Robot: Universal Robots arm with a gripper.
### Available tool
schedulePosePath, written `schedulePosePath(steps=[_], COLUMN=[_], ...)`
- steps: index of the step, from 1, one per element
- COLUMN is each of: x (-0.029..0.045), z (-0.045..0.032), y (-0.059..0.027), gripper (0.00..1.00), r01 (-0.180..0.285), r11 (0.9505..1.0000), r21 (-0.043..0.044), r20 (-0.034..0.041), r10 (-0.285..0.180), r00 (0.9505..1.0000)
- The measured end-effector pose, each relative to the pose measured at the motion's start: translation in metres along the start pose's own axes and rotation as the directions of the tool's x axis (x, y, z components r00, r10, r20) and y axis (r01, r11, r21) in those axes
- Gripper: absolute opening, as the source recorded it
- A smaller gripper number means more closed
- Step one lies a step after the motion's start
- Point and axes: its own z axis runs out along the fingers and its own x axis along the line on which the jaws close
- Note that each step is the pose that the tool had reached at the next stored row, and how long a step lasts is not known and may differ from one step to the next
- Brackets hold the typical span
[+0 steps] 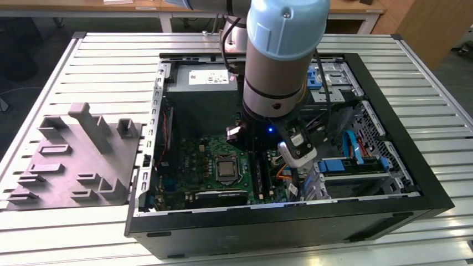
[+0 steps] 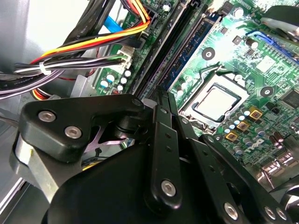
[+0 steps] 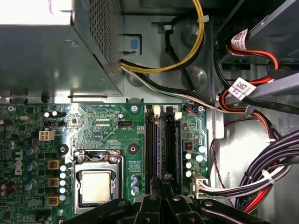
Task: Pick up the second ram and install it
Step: 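Insert the second ram into the second slot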
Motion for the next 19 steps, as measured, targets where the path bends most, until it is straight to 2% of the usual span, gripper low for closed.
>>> schedulePosePath(steps=[19], x=[0.0000], z=[0.0003], y=[0.0000], gripper=[0.12], r01=[0.000], r11=[1.0000], r21=[0.0002], r20=[-0.0001], r10=[0.000], r00=[1.0000])
